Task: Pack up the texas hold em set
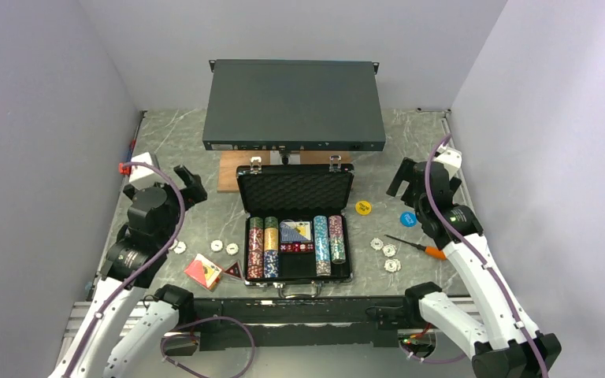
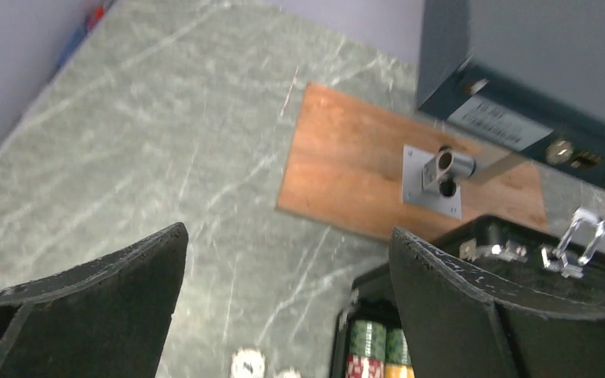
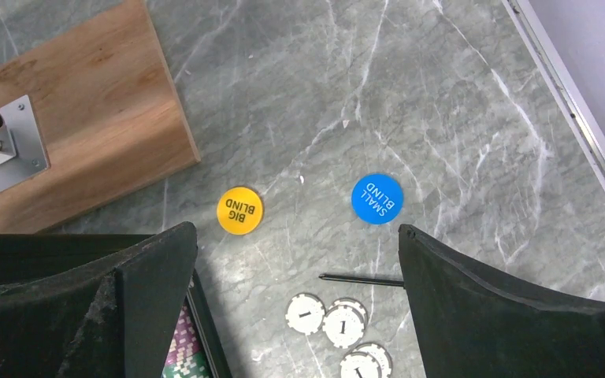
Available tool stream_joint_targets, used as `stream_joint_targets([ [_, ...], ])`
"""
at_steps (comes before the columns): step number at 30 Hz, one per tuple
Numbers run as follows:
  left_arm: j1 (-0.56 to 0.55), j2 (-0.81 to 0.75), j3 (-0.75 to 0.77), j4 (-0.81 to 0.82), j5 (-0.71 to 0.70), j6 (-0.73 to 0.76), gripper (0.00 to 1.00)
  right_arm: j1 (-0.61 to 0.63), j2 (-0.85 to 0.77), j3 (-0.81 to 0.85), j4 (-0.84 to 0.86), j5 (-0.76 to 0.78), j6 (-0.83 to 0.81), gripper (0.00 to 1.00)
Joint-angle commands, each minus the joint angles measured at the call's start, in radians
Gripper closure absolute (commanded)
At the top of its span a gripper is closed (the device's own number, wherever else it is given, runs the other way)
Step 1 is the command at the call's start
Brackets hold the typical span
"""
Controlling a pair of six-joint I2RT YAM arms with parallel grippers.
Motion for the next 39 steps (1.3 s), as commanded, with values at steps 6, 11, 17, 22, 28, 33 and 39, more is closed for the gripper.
stream_joint_targets([
  [6,-0.003,0.013,0.029,-0.504,0.024,-0.442,0.01,-0.001,-0.033,-0.031,0.061,-0.029,-0.011,0.00],
  [11,-0.003,0.046,-0.021,-0.590,0.134,-0.562,0.00,-0.002,-0.017,-0.030,0.073,-0.114,-0.053,0.00],
  [17,0.003,0.121,-0.091,-0.733,0.113,-0.880,0.01,-0.001,-0.003,-0.048,0.095,-0.207,-0.068,0.00],
  [22,0.145,0.247,-0.098,-0.691,0.225,-0.844,0.01,0.000,-0.013,-0.066,0.128,-0.248,-0.075,0.00],
  [28,0.261,0.314,-0.196,-0.535,0.441,-0.828,0.01,0.000,-0.023,-0.069,0.129,-0.256,-0.085,0.00],
  [33,0.261,0.422,-0.196,-0.602,0.468,-0.880,0.01,-0.001,-0.028,-0.083,0.141,-0.271,-0.079,0.00],
  [39,0.261,0.462,-0.242,-0.661,0.484,-0.961,0.13,0.000,-0.019,-0.082,0.145,-0.274,-0.077,0.00],
])
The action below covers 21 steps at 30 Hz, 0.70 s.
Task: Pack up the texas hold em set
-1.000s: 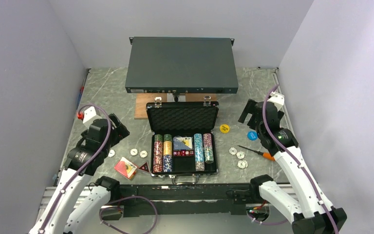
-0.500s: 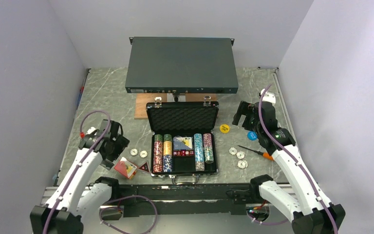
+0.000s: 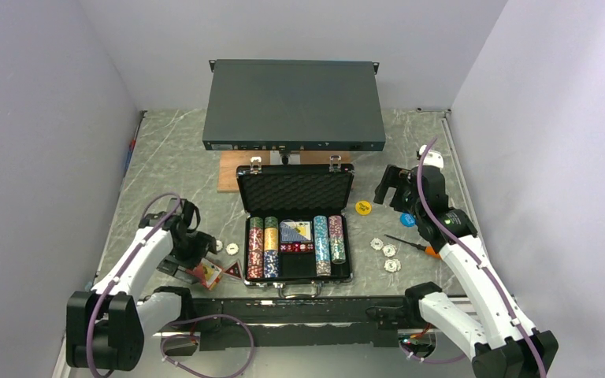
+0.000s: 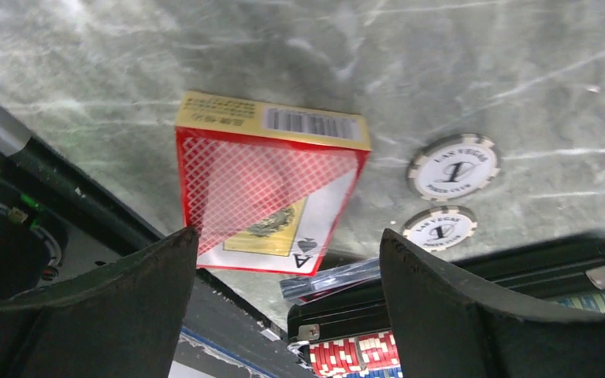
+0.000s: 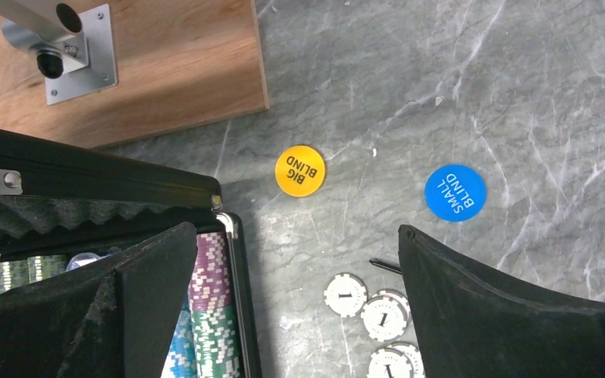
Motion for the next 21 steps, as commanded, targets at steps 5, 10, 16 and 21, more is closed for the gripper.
stream_joint_targets([
  [5,0.004,-0.013,-0.017,-0.092,-0.026,-0.084,0.09,0.000,-0.002,0.004,0.051,-0.022,-0.012,0.00],
  [10,0.005,-0.073,0.027,-0.168,-0.119,-0.084,0.06,-0.001,0.000,-0.005,0.053,-0.029,-0.006,0.00],
  [16,0.004,-0.092,-0.007,-0.122,-0.100,-0.063,0.07,0.000,0.010,0.001,0.053,-0.042,-0.003,0.00],
  [21,0.005,-0.071,-0.034,-0.061,-0.088,-0.056,0.06,0.001,0.002,-0.001,0.052,-0.045,-0.002,0.00],
])
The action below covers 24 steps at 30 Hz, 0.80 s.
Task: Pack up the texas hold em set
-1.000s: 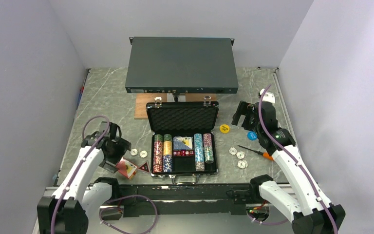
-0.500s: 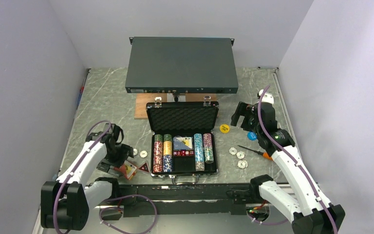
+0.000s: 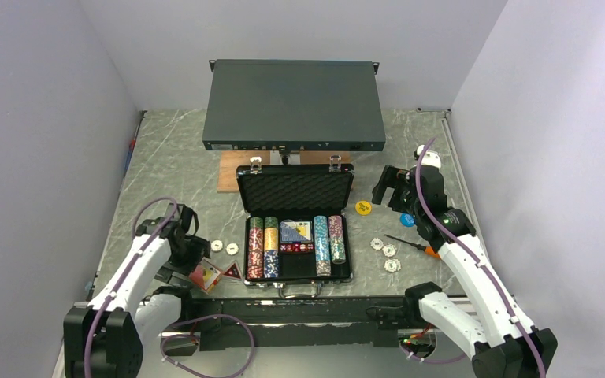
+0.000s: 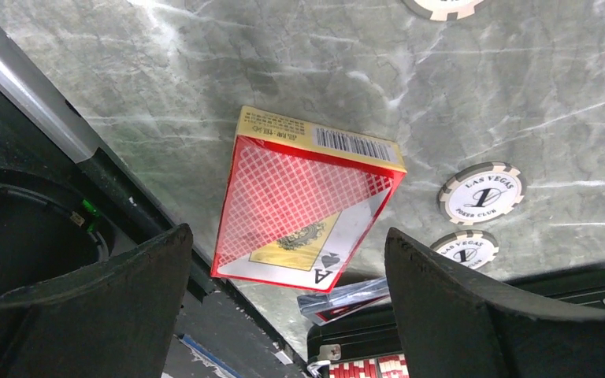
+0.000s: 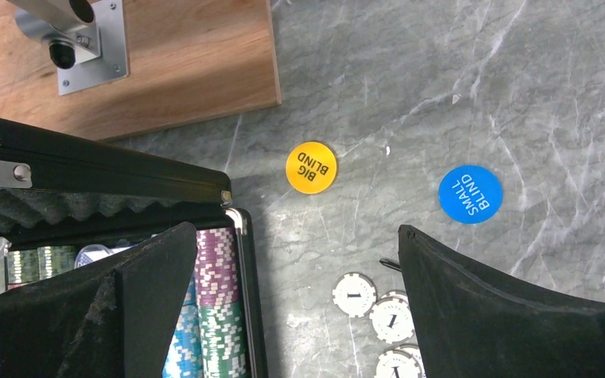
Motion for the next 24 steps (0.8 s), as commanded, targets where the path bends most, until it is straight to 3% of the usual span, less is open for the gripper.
stream_joint_targets([
  [1,0.005,0.013,-0.017,0.039,-0.007,-0.001,0.06,0.000,-0.008,0.008,0.032,-0.010,-0.002,0.00],
  [9,0.005,0.017,-0.086,0.139,0.000,-0.005,0.09,0.000,0.002,0.014,0.029,-0.017,0.001,0.00],
  [14,0.004,0.004,-0.103,0.146,-0.035,-0.008,0.19,-0.001,0.006,0.016,0.028,-0.015,0.003,0.00],
  [17,0.005,-0.023,-0.093,0.127,-0.061,-0.008,0.37,0.000,0.005,0.013,0.029,-0.016,0.007,0.00],
  [21,0.005,-0.091,0.001,0.010,-0.179,0.015,0.48,0.000,0.004,0.011,0.027,-0.016,0.011,0.00],
  [23,0.005,-0.140,0.062,-0.007,-0.241,0.102,0.67,-0.001,0.004,0.012,0.029,-0.015,0.009,0.00],
  [24,0.005,-0.165,0.089,0.002,-0.262,0.163,0.84,0.000,0.005,0.012,0.030,-0.015,0.009,0.00],
])
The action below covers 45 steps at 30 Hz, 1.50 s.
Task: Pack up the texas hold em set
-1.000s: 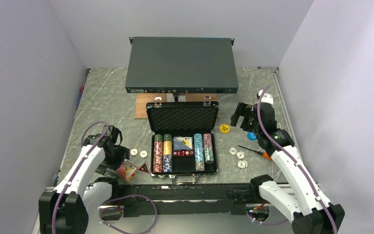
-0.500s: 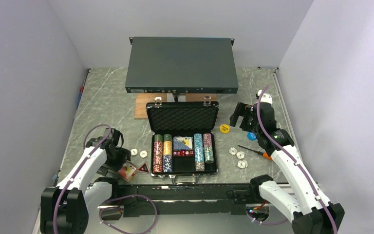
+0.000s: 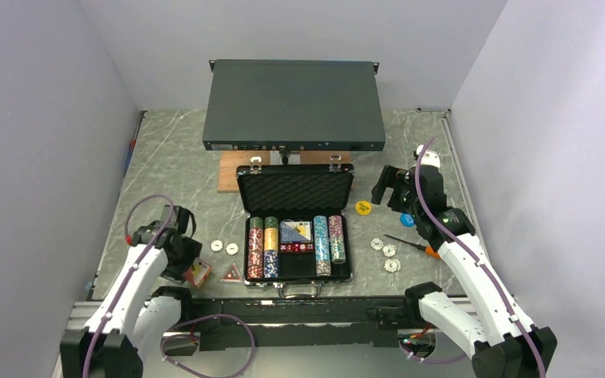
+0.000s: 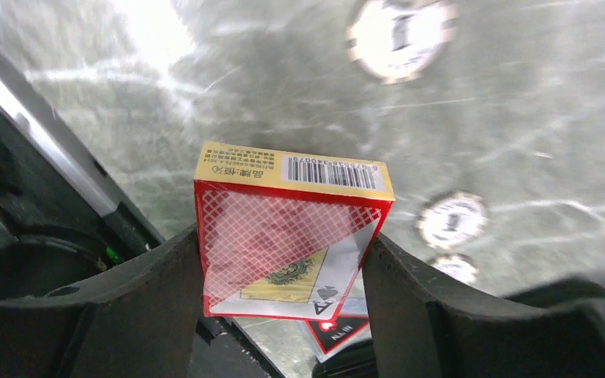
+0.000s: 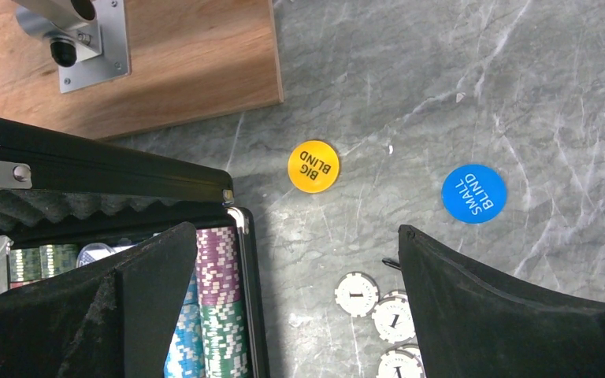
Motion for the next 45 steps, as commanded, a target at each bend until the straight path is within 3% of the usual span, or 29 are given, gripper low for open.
stream_joint_targets([
  [1,0.005,-0.108,0.164,-0.025,-0.162,0.210,0.96,0.000,0.001,0.011,0.030,-0.006,0.006,0.00],
  [5,-0.004,-0.177,0.254,0.011,-0.097,0.419,1.00,0.000,0.009,0.008,0.036,-0.011,0.009,0.00],
  [9,-0.125,-0.303,0.225,0.299,0.180,0.675,1.00,-0.001,0.015,0.001,0.043,-0.014,0.013,0.00],
  [12,-0.337,-0.277,0.273,0.329,0.154,0.734,1.00,0.000,0.022,0.005,0.042,-0.014,0.012,0.00],
  [19,-0.957,0.050,0.458,0.257,-0.173,0.868,1.00,0.000,0.019,0.006,0.035,-0.001,0.012,0.00],
  [23,-1.147,0.284,0.547,0.308,-0.105,1.135,1.00,0.000,0.008,0.004,0.024,0.005,0.012,0.00],
  [27,-1.173,0.433,0.591,0.374,0.068,1.425,1.00,0.000,-0.006,0.000,0.023,0.010,0.013,0.00],
  [33,-1.129,0.677,0.760,0.264,0.248,1.658,1.00,0.000,-0.032,-0.002,0.002,0.028,0.000,0.00],
  [38,-1.062,0.824,0.838,0.189,0.338,1.722,1.00,0.001,-0.053,-0.013,-0.010,0.039,0.001,0.00],
  [45,-1.034,0.854,0.792,0.192,0.413,1.717,1.00,0.000,-0.067,-0.009,-0.028,0.060,-0.008,0.00],
])
